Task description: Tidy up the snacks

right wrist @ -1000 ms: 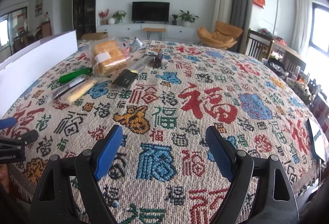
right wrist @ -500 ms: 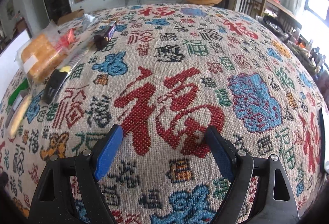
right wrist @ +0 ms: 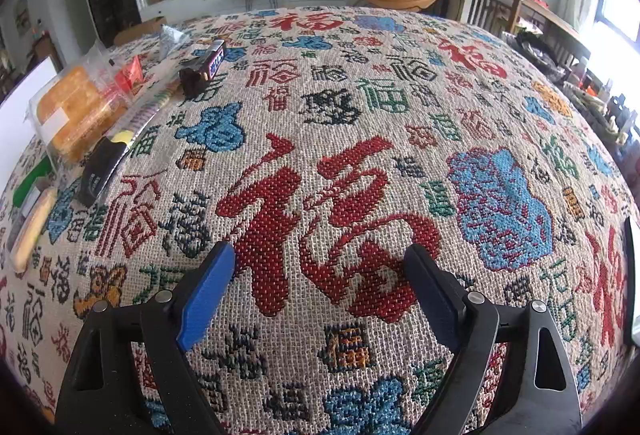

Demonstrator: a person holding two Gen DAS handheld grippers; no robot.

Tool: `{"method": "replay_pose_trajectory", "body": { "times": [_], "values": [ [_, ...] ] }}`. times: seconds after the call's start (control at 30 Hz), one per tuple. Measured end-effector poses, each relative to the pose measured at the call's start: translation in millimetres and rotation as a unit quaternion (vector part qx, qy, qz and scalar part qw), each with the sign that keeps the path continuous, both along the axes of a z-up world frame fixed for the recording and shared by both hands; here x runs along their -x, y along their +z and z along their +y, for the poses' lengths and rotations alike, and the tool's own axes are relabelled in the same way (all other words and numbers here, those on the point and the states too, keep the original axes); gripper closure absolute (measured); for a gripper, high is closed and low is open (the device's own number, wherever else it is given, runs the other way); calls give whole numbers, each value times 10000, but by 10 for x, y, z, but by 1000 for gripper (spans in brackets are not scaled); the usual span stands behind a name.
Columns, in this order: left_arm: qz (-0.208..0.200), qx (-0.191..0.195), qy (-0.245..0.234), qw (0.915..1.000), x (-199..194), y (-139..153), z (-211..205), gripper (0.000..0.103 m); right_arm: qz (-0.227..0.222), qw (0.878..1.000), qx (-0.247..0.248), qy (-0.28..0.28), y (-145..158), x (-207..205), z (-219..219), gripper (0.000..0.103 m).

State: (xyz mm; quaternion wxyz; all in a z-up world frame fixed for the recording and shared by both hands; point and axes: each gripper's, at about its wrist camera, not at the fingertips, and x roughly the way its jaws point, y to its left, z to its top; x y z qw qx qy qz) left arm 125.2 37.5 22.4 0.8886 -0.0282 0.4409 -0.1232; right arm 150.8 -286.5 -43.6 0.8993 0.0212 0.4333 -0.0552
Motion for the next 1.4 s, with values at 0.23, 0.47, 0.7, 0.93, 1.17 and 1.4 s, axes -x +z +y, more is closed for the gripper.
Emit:
{"method": "replay_pose_trajectory", "body": {
  "times": [0.23,0.47,0.7,0.93,1.17,1.4],
  "values": [
    [359,-265,-514,9977,-913,-34,-272,21,3,10000,1,-1,-2,-6,-1,14],
    [1017,-300,-647,9923,-1287,-398,-478,49,4,10000,1,-1,-4,-9,-3,14],
    [1224,779,-299,9890,-1297,-457,-231,73,6,10000,1,-2,-5,-7,-3,14],
    [1156,907,108,9891,-950,-464,111,80,6,10000,-2,-3,-5,-7,-4,14],
    [1232,832,65,9889,-438,-467,318,80,8,10000,-3,-3,-4,-9,-5,14],
    [1052,861,-38,9907,-276,-511,366,64,9,10000,-4,-4,-3,-4,-4,14]
  ]
}}
